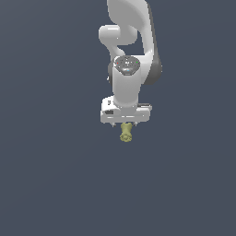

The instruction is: Pick up the object and move it to a goal position.

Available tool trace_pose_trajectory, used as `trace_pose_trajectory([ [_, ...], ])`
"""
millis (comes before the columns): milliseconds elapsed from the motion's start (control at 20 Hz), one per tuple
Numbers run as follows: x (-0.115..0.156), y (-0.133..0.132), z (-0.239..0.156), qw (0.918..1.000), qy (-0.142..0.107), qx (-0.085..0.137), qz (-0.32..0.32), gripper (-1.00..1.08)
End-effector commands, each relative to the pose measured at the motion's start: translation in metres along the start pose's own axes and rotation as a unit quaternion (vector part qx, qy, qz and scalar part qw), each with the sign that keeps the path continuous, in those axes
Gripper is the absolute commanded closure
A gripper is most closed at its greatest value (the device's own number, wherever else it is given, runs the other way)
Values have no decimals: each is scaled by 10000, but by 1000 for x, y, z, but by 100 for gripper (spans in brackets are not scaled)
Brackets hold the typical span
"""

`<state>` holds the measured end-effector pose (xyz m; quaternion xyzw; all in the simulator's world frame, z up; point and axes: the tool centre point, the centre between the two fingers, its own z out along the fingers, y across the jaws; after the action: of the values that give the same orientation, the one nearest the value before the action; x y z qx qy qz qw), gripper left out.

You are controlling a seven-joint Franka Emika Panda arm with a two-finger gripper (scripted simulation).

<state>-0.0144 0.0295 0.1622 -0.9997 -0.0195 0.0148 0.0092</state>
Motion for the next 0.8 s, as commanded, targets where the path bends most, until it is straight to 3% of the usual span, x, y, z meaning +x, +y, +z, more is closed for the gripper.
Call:
trace_pose_trajectory([
  [0,0,0,0,10000,0,0,0,-92],
  [400,4,21,-6,9998,-36,-102,171,-92],
  [750,2,18,-1,9998,-20,-98,193,-92],
])
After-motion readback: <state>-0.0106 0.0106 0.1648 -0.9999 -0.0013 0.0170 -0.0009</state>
